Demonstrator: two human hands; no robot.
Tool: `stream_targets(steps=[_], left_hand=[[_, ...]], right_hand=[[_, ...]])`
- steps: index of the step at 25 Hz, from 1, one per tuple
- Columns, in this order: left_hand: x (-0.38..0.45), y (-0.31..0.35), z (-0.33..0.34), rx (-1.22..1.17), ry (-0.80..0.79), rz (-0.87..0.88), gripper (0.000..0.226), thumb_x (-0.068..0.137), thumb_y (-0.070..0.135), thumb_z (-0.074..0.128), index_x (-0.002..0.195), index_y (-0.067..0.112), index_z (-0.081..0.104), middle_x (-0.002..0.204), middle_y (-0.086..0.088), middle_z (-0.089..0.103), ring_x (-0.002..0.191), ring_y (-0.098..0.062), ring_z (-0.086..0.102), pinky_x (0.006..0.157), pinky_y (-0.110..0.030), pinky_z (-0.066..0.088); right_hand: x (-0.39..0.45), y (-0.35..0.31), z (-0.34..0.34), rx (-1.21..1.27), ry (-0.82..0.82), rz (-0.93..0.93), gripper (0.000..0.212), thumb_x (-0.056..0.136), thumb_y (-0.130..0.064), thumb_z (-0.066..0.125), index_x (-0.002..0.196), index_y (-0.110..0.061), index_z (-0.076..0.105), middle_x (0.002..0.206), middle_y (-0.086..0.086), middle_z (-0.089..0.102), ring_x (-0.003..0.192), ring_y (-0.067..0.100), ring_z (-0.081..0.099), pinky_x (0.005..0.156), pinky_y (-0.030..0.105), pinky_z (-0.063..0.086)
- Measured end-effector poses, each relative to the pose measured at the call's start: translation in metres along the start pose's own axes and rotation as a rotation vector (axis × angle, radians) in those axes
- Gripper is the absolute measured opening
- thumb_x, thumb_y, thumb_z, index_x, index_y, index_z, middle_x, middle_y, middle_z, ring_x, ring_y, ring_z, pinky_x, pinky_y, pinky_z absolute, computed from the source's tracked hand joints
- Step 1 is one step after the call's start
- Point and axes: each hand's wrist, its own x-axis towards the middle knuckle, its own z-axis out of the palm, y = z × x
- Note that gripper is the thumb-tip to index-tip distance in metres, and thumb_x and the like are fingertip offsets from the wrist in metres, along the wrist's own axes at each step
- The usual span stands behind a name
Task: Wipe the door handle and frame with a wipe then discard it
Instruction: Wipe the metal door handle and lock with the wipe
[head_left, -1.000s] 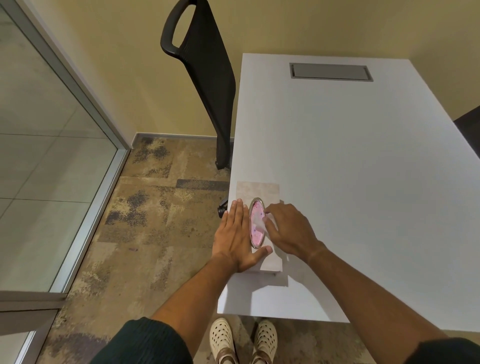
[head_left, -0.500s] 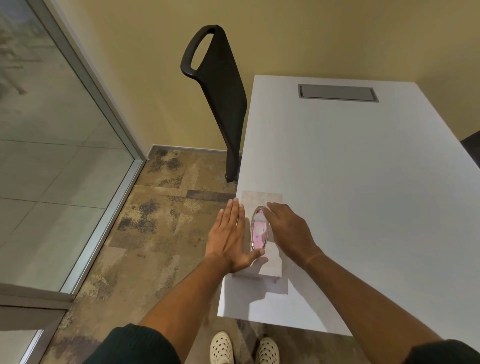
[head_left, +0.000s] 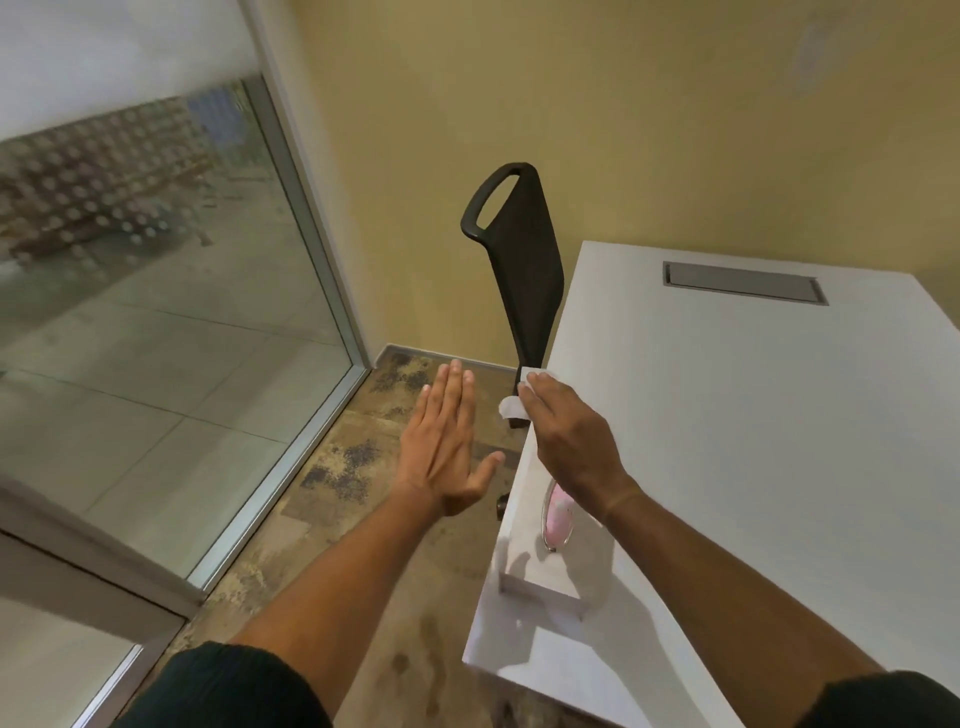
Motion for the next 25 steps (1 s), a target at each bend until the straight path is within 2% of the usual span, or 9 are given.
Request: stream_targets(steps=[4,7,11,13,15,18,22,25], left_hand=[[-0.009,-0.026,-0.02,0.022,0.057,-0.084,0.095,0.093,0.068,0.014,0.148,0.004,-0.031,0.155,-0.018,-0.037,0.147,-0.029,-0.029,0.124,-0.045,-0.003],[-0.021,-0.049,-0.031,0.039,0.09,-0.146,0.094,0.093,0.068,0.012,0.145,0.006,-0.036,0.155,-0.018,-0.038,0.147,-0.029,-0.029,0.124,-0.045,-0.004],[-0.047,-0.087,-0.042,0.033,0.142,-0.233,0.097,0.092,0.068,0.016,0.15,0.002,-0.025,0.157,-0.018,-0.033,0.148,-0.028,-0.029,0.124,-0.044,-0.004],[-0.063,-0.11,-0.046,0.045,0.159,-0.284,0.097,0.09,0.068,0.01,0.15,0.001,-0.025,0.157,-0.018,-0.034,0.147,-0.028,-0.03,0.124,-0.044,-0.005],[-0.081,-0.137,-0.051,0.062,0.17,-0.341,0.097,0.087,0.069,0.005,0.15,0.001,-0.027,0.157,-0.018,-0.035,0.147,-0.027,-0.031,0.124,-0.044,-0.005],[-0.114,-0.18,-0.059,0.078,0.204,-0.413,0.1,0.09,0.069,0.016,0.151,0.001,-0.024,0.158,-0.018,-0.032,0.148,-0.028,-0.028,0.124,-0.046,-0.002],[-0.163,-0.238,-0.072,0.101,0.246,-0.489,0.1,0.087,0.069,0.012,0.152,0.001,-0.021,0.159,-0.018,-0.03,0.148,-0.028,-0.028,0.124,-0.044,-0.006],[-0.2,-0.281,-0.077,0.111,0.272,-0.55,0.1,0.089,0.067,0.021,0.154,0.0,-0.016,0.16,-0.019,-0.026,0.15,-0.028,-0.024,0.124,-0.044,-0.005]], right_hand=[[0.027,-0.021,-0.003,0.035,0.097,-0.083,0.049,0.068,-0.005,0.087,0.114,0.0,0.07,0.115,0.017,0.07,0.105,0.03,0.069,0.089,0.034,0.052],[0.048,-0.043,-0.003,0.094,0.132,-0.156,0.048,0.071,-0.008,0.086,0.116,-0.001,0.069,0.116,0.018,0.07,0.107,0.032,0.068,0.089,0.036,0.053],[0.074,-0.08,0.0,0.172,0.138,-0.243,0.052,0.075,-0.005,0.082,0.124,0.0,0.064,0.121,0.019,0.068,0.11,0.032,0.067,0.094,0.036,0.051],[0.088,-0.104,0.003,0.184,0.166,-0.293,0.05,0.076,0.0,0.08,0.124,0.002,0.064,0.121,0.019,0.067,0.11,0.032,0.067,0.096,0.034,0.048],[0.102,-0.132,0.006,0.202,0.191,-0.343,0.044,0.077,0.005,0.075,0.12,0.004,0.065,0.119,0.021,0.068,0.108,0.033,0.067,0.097,0.036,0.049],[0.125,-0.185,0.01,0.253,0.247,-0.409,0.034,0.082,0.008,0.059,0.116,0.007,0.066,0.117,0.023,0.068,0.106,0.036,0.067,0.096,0.039,0.051],[0.148,-0.263,0.013,0.32,0.282,-0.484,0.038,0.086,0.005,0.044,0.117,0.007,0.066,0.118,0.022,0.068,0.109,0.035,0.066,0.098,0.039,0.049],[0.163,-0.321,0.018,0.375,0.31,-0.529,0.039,0.087,0.006,0.04,0.117,0.006,0.066,0.119,0.021,0.068,0.111,0.035,0.066,0.1,0.039,0.05]])
